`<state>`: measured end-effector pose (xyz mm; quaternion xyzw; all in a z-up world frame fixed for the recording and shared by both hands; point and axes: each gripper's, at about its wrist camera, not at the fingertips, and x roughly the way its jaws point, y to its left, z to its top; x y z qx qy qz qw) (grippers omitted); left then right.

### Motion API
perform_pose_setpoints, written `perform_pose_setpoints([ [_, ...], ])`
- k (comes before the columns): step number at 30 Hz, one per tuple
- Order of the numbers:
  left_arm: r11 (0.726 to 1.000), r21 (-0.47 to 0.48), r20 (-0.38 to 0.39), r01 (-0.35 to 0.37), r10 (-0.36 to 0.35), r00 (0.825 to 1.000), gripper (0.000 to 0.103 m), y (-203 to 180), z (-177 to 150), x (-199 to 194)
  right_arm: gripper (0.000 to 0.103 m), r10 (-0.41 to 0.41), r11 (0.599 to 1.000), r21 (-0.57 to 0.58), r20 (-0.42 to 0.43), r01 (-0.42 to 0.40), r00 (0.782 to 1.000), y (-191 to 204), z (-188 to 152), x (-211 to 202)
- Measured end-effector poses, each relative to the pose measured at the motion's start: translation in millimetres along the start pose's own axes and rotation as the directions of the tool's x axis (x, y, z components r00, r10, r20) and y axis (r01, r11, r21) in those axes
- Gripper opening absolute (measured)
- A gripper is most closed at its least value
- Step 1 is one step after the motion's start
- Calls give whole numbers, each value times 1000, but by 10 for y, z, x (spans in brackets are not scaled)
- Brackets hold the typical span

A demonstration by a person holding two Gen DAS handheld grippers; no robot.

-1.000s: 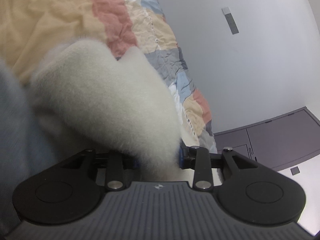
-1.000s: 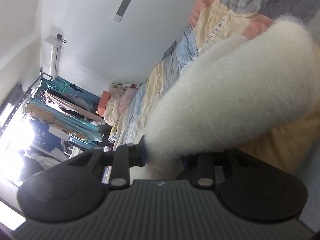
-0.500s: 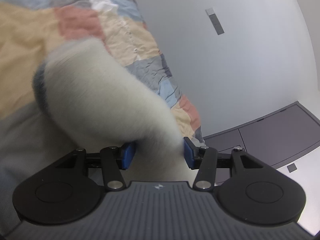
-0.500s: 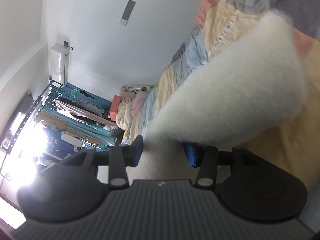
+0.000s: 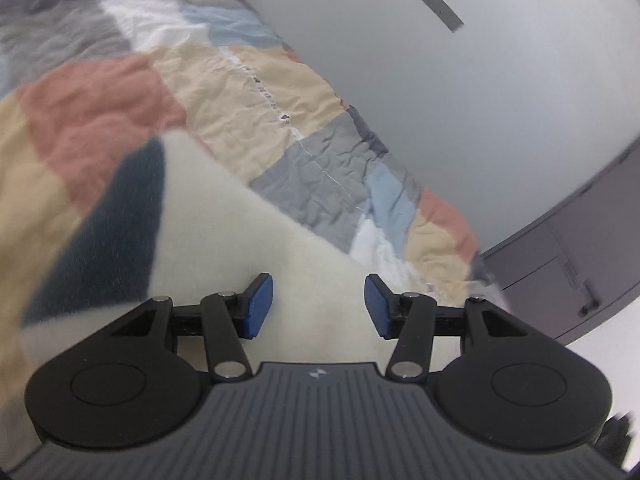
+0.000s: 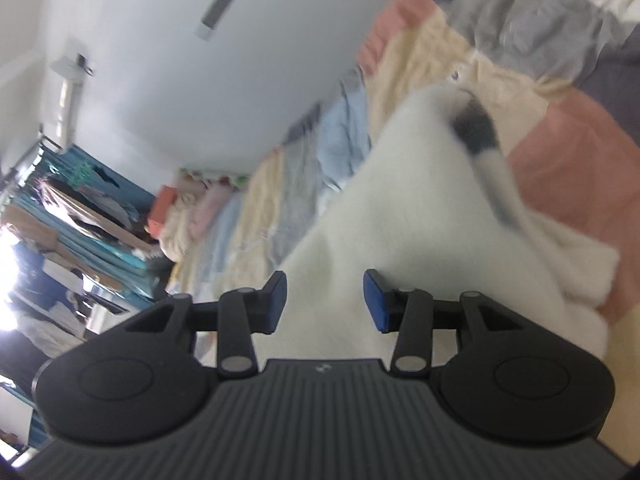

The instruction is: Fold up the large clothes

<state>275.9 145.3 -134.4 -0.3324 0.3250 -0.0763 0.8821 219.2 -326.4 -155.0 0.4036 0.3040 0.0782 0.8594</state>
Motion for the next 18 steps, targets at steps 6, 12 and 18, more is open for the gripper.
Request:
perform_pose_setpoints([
  [6,974,209,1,-81,82,997,57,-143,32,357,45,-116,967,-231,-23,108,993,226,-37,302],
  [12,941,320,-8,-113,122,993,57,-165,40,716,45,-197,894,-410,4,181,980,315,-76,604],
  [18,937,333,-2,-102,109,994,57,-111,85,876,44,-186,886,-428,27,179,982,271,-1,780],
])
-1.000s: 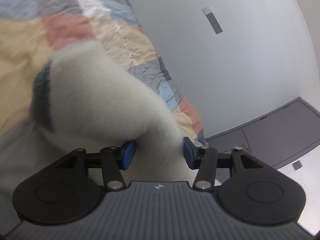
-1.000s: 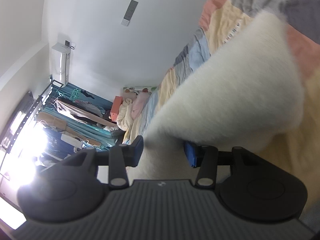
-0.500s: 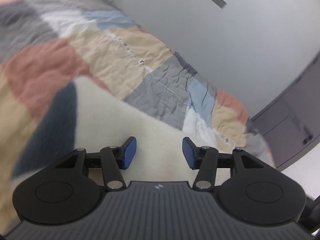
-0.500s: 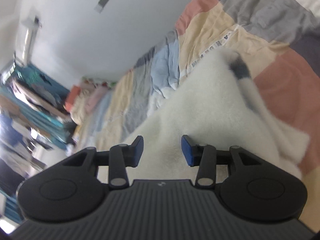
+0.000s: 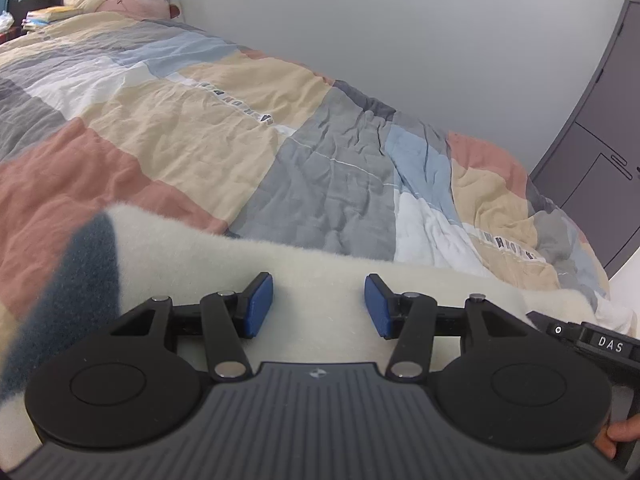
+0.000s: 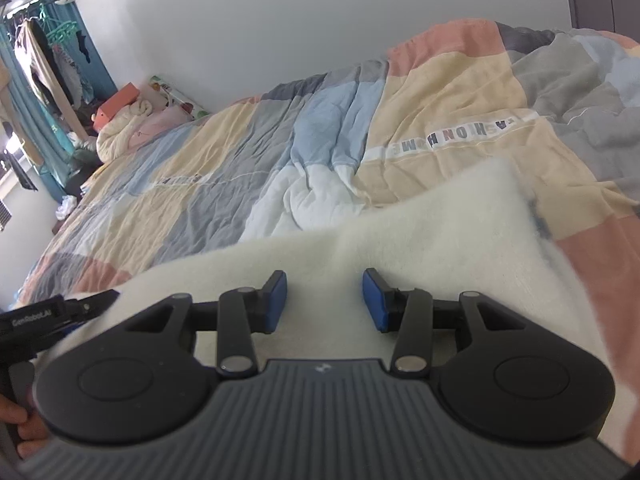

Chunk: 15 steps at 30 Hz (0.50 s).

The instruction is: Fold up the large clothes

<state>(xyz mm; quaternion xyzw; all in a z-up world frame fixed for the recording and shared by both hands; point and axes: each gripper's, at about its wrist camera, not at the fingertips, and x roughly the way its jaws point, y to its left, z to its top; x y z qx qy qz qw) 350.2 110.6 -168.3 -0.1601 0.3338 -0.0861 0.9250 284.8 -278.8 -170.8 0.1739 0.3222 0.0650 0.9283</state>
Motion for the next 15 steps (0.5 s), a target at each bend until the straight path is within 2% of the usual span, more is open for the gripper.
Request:
perform_pose_setpoints([
  [5,1000,10,11,0,0,1000,57,-9,-13,-13,45,-14,999,-38,20,15,1000,53,-28,11],
  [15,999,43,58,-19,17,998,59,-95,-150,-272,45,-9,1000,29,28,8,1000,65,-98,-225],
])
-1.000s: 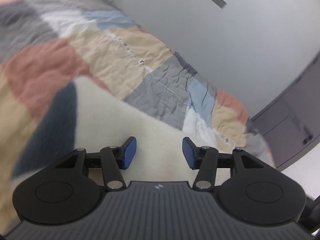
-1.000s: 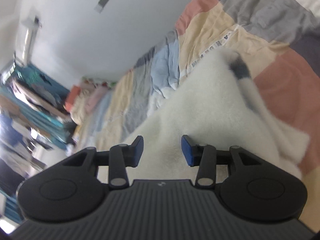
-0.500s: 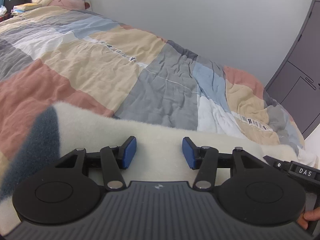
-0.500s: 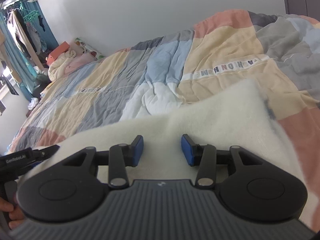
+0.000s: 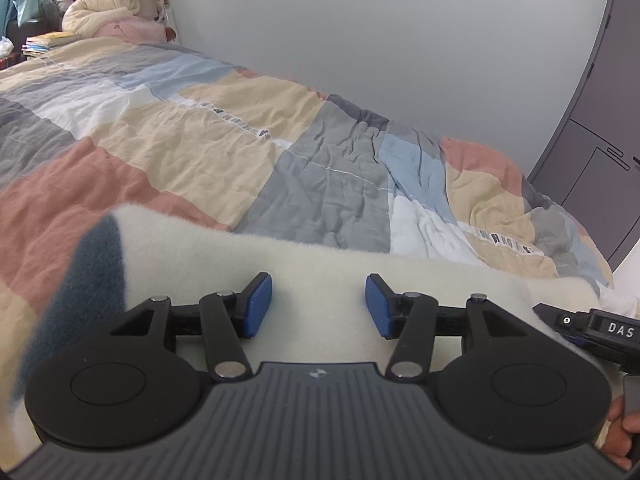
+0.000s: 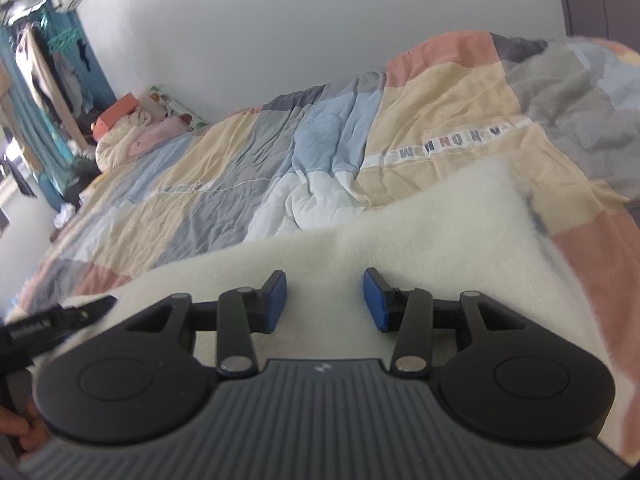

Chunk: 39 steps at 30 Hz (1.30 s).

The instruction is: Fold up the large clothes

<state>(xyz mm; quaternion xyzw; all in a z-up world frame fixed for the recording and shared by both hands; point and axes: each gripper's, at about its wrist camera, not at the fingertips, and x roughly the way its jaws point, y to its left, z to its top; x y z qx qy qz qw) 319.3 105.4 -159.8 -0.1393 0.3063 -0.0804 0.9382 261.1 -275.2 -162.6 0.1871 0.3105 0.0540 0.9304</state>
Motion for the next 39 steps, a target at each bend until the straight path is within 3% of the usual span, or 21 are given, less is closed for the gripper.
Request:
perform_pose_setpoints([
  [8,1000,-18,49,-7,8,999,72,-96,-191,-522,45,42,995,92,6,-43,999,-14,-206,-502],
  [15,1000,-14,49,-3,4,999,79,-209,-374,-811,53,113,981,157,-12,-110,994,38,-337,-723],
  [22,994,-109,4,26,-26,1000,90,-230,-577,-980,53,232,942,266,-76,-204,970,83,-550,-705],
  [27,962,-268,-77,55,-78,994,96,-92,-747,-964,53,280,917,318,-84,-240,956,67,-600,-716],
  [29,931,-358,-120,72,-122,985,96,13,-789,-912,53,306,899,355,-87,-257,948,35,-629,-716],
  [30,902,-423,-141,86,-159,977,96,89,-820,-872,56,318,889,374,-91,-264,944,16,-647,-712],
  [31,865,-492,-157,100,-200,967,96,178,-861,-825,63,337,875,397,-89,-277,937,-4,-672,-713],
  [32,825,-553,-164,111,-238,957,96,262,-905,-781,79,363,855,425,-81,-297,928,-21,-694,-707],
  [33,790,-603,-167,112,-262,950,96,336,-946,-743,87,383,838,448,-75,-312,921,-28,-716,-697],
  [38,622,-775,-119,115,-322,939,96,597,-1131,-643,91,425,791,541,-149,-286,893,-96,-933,-433],
  [39,605,-787,-105,120,-323,941,96,622,-1150,-628,92,444,766,581,-169,-275,880,-124,-988,-354],
])
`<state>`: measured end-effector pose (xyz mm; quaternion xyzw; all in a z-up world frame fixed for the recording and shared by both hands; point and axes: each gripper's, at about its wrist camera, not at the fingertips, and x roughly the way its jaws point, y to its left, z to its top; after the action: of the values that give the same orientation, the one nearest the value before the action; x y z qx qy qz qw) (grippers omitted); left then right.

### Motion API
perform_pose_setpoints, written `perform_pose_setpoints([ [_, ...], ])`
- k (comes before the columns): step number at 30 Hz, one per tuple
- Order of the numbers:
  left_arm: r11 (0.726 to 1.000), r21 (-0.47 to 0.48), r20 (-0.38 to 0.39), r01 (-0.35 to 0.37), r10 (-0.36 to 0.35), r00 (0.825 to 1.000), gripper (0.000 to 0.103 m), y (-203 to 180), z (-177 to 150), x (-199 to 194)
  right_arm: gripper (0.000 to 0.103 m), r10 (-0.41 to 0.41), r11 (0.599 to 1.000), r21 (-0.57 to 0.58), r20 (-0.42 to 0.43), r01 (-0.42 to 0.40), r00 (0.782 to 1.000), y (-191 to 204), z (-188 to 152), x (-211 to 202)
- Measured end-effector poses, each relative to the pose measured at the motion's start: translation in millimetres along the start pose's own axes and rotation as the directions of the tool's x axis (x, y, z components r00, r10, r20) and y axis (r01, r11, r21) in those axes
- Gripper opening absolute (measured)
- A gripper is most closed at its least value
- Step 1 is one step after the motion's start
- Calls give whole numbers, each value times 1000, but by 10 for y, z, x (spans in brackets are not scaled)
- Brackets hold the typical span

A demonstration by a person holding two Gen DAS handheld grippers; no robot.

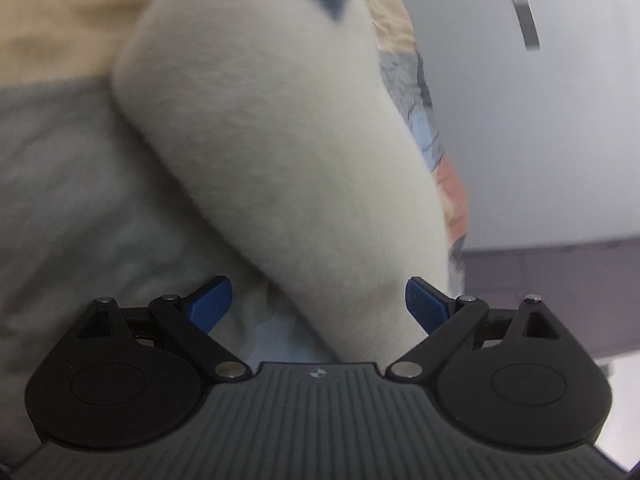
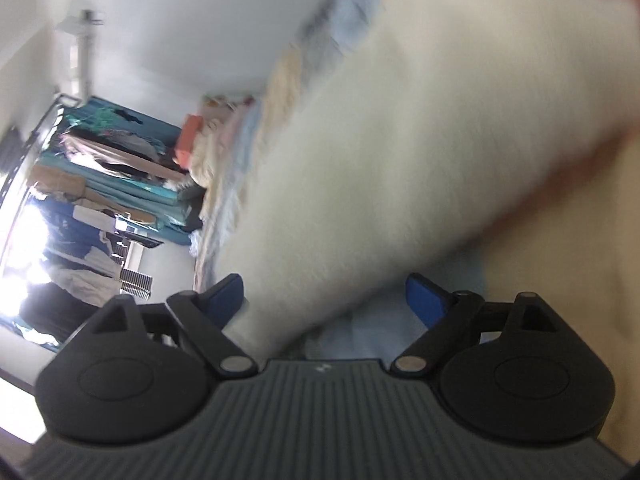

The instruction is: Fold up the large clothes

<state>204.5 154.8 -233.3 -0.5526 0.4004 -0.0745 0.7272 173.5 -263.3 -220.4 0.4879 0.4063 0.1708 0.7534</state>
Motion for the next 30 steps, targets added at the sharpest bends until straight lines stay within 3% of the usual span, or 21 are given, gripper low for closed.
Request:
perform_pose_setpoints([
  [4,997,-69,55,43,-39,998,96,102,51,-1,92,50,997,65,20,-51,999,-67,53,128],
  [6,986,-133,94,102,-90,991,96,198,68,-34,91,73,994,77,72,-79,995,-64,97,130],
  [10,968,-202,153,150,-121,981,96,363,62,-69,89,43,982,170,196,-77,980,-180,122,49],
  [16,966,-211,181,150,-113,977,95,406,63,-77,89,-26,970,237,333,-57,943,-294,168,-174],
  [23,972,-200,161,123,-91,983,95,407,164,-109,90,-47,978,207,339,-26,940,-233,240,-70],
  [26,980,-177,167,93,-64,984,88,366,165,-144,76,-66,982,187,341,1,938,-230,264,-83],
  [30,992,-118,174,45,-24,984,69,277,147,-199,56,-77,991,127,348,34,934,-189,251,-147],
])
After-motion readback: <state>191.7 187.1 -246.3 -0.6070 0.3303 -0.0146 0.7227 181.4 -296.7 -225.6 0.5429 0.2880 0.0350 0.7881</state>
